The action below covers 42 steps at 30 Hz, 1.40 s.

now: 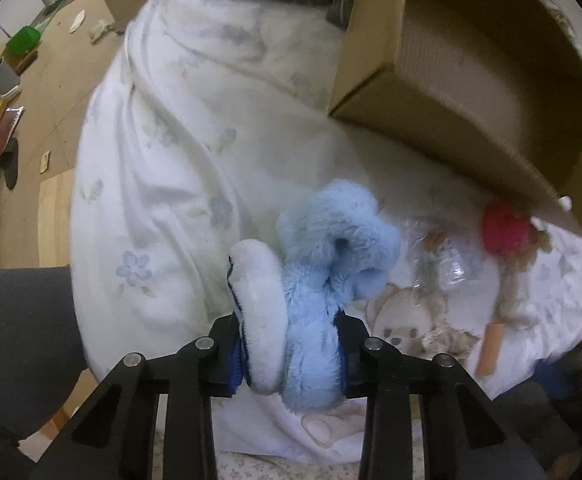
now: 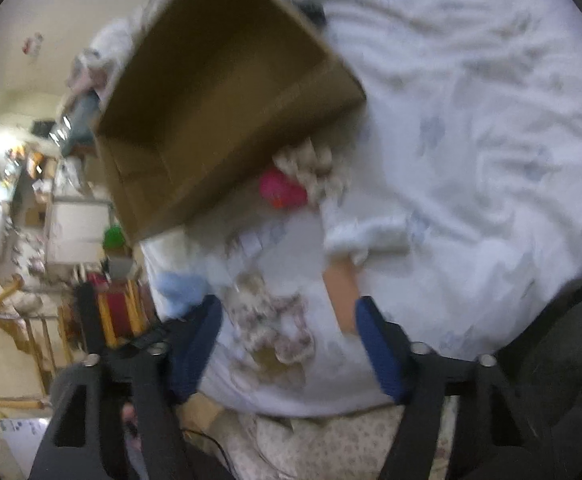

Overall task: Organize soft objects
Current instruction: 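Lift the plush toy with the left gripper and carry it over the box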

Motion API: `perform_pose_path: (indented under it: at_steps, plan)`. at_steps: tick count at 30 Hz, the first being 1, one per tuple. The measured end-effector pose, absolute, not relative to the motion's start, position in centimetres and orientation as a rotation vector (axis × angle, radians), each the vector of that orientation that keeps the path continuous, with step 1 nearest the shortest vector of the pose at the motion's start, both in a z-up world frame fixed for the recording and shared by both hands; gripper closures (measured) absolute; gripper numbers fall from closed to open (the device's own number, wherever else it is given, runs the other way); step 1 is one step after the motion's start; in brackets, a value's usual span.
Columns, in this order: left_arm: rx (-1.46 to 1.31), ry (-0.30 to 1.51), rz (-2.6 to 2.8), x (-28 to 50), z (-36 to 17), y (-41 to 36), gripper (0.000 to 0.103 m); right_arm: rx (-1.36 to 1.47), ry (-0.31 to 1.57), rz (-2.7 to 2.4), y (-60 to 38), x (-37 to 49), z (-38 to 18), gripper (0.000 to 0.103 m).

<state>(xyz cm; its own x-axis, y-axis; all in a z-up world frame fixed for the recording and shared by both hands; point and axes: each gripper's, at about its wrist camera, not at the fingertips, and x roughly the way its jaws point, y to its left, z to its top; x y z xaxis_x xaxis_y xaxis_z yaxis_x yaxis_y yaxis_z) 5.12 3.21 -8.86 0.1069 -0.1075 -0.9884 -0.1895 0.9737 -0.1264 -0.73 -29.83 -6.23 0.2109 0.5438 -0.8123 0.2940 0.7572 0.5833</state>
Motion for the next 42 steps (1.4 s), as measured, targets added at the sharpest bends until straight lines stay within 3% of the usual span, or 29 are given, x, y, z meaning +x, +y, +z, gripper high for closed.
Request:
perform_pose_path:
  at_steps: [2, 8, 14, 21, 29, 35, 42]
  plan:
    - [-0.251, 1.454, 0.049, 4.9, -7.7, 3.6, 0.072, 0.675, 1.442, 0.206, -28.4, -0.4, -7.0, 0.049]
    - [-0.245, 1.414, 0.034, 4.3, -5.5, 5.0, 0.072, 0.356, 1.519, 0.153, -25.1, 1.6, -8.8, 0.049]
    - [-0.183, 1.397, 0.043, 2.8, -6.6, 4.8, 0.072, 0.338, 1.571, 0.166, -25.0, 1.9, -10.7, 0.096]
    - [-0.070, 1.320, 0.049, 3.5, -6.2, 1.9, 0.071, 0.476, 1.448, 0.287, -25.7, 1.9, -6.0, 0.096]
    - [-0.093, 1.225, -0.010, 5.3, -0.8, -1.4, 0.071, 0.393, 1.168, 0.388, -26.2, 3.1, 2.7, 0.096]
    - [-0.073, 1.200, -0.056, 10.0, 1.8, -2.7, 0.071, 0.357, 1.101, 0.386, -26.1, 7.9, 3.7, 0.096]
    - [-0.029, 1.207, -0.038, 14.9, 1.3, -3.3, 0.070, 0.375, 1.083, 0.367, -27.0, 11.5, 4.1, 0.097]
